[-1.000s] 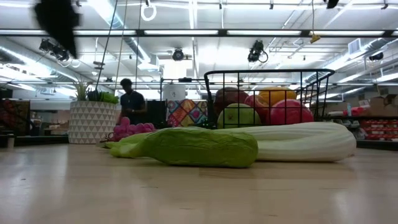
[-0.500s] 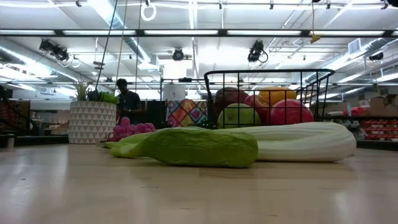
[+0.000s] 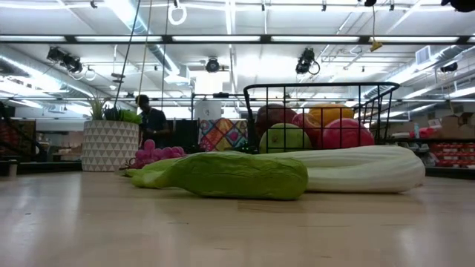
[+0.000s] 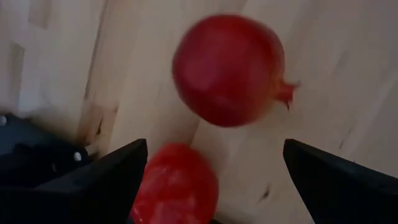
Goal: Build produce basket
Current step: Put the pomegranate into the wire basket
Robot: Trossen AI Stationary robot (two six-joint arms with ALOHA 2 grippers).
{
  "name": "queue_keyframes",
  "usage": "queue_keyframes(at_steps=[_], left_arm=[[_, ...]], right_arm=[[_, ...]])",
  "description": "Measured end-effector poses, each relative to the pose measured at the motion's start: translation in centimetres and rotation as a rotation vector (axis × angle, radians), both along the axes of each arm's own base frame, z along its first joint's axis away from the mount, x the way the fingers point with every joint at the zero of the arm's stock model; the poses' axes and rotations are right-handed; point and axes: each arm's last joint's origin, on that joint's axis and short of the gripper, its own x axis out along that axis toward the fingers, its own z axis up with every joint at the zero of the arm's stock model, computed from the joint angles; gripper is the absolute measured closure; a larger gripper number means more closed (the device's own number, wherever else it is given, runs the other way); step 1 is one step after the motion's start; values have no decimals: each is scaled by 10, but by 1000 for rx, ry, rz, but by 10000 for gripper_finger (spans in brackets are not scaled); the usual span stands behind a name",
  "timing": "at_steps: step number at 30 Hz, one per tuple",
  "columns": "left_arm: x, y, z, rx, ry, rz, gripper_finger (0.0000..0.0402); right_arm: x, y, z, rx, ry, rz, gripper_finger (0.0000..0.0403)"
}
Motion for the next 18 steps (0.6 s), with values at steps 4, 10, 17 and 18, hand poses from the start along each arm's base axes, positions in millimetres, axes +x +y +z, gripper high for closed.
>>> queue_keyframes(at_steps=[4,10,17,18], left_arm=[[-9,2,-14,37,24,-36,19],[2,17,-46,17,31,-73,19],[45,50,-77,-101,6,-240,19],[51,57,-79,-99,3,-241,19]], right_arm=[[1,0,0,0,1,0,215],[1,0,0,3,-3,1,215],[1,0,0,9,-5,4,215],[1,0,0,13,-7,6,215]])
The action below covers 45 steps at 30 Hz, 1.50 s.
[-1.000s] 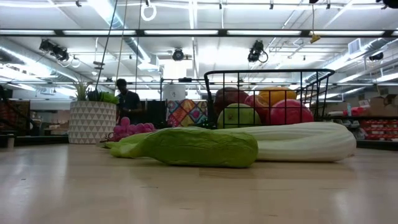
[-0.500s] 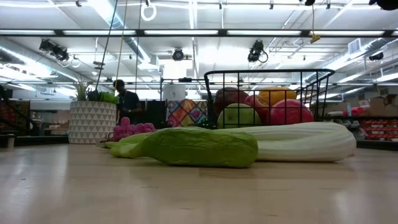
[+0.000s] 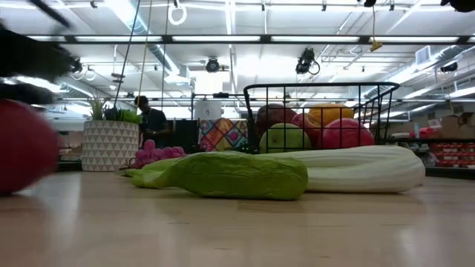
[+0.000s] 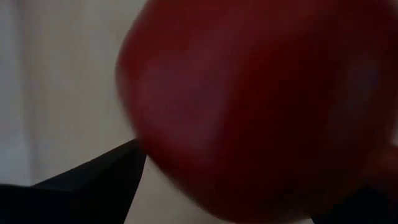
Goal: Build produce basket
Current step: Put the pomegranate into the wire basket
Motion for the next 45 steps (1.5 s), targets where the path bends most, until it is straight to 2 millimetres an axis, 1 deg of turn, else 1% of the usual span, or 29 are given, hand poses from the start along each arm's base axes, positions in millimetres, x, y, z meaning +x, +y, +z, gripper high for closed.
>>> queue_keyframes(at_steps=[3,6,11,15,20,23,32,37,45], left_arm=[[16,22,-1,17,3,22,19],[30,36,1,14,-17,17,19],[49,48,3,-24,-114,-10,19],[57,53,9,-38,-151,14,19],[60,56,25,15,-197,14,19],[63,55,30,32,-227,17,19],[67,54,32,5,-259,80,19],[72,51,35,-66,-332,198,19],[76,46,37,-156,-353,170,19]], right_arm=[[0,0,0,12,-2,5,215],[0,0,-1,14,9,5,215],[1,0,-3,14,24,5,215],[1,0,-4,15,40,5,215],[2,0,-5,15,47,5,215],[2,0,-5,16,47,5,215],[2,0,-5,22,45,8,215],[2,0,-5,18,45,22,215],[2,1,-5,21,42,36,215]])
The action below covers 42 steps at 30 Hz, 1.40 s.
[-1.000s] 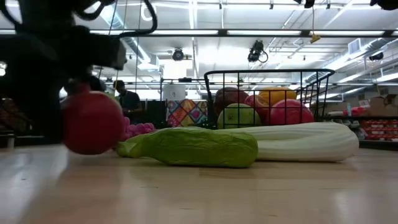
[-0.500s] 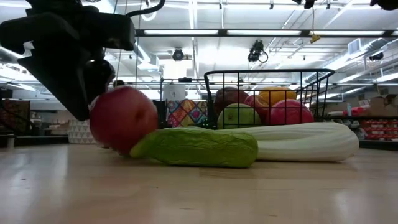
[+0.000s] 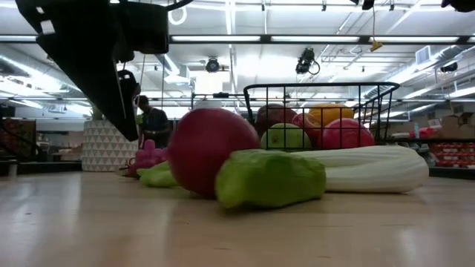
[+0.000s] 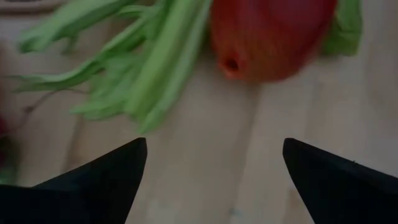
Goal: Build produce basket
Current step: Put the pomegranate into the wire basket
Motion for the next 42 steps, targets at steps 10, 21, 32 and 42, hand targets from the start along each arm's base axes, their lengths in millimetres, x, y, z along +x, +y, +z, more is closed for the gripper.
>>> queue_keyframes(at_steps=[10,21,32,42], left_arm=[[20,-10,10,-48,-227,-177,19],[44,-13,1,176,-408,-300,19],[58,-8,-33,241,-343,-379,19],[65,-9,-44,226,-365,-405,19]], right_arm=[[0,0,0,15,-6,6,215],[1,1,0,28,-10,59,215],[1,1,-1,32,1,60,215],[1,1,-2,31,7,59,215]])
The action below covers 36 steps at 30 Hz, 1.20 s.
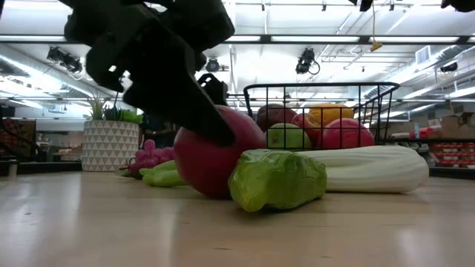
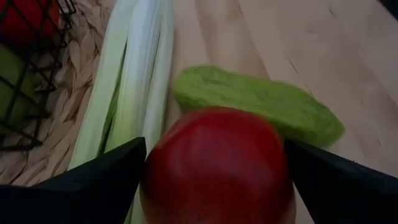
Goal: Build produce basket
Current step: Put the pomegranate into the wire basket
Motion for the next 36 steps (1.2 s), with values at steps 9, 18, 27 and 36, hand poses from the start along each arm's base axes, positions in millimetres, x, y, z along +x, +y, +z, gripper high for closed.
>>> queue_keyframes(at_steps=[9,18,27,36], left_arm=[[2,-1,1,-56,-32,26,19],[2,-1,1,-73,-29,47,19],[2,-1,1,-72,-29,47,19],[-2,2,12,-71,-28,44,26]], right_arm=[[0,0,0,-1,0,-1,215],[0,0,0,1,0,-1,215],[0,0,-1,-1,7,-2,215],[1,0,-2,2,22,-2,215]])
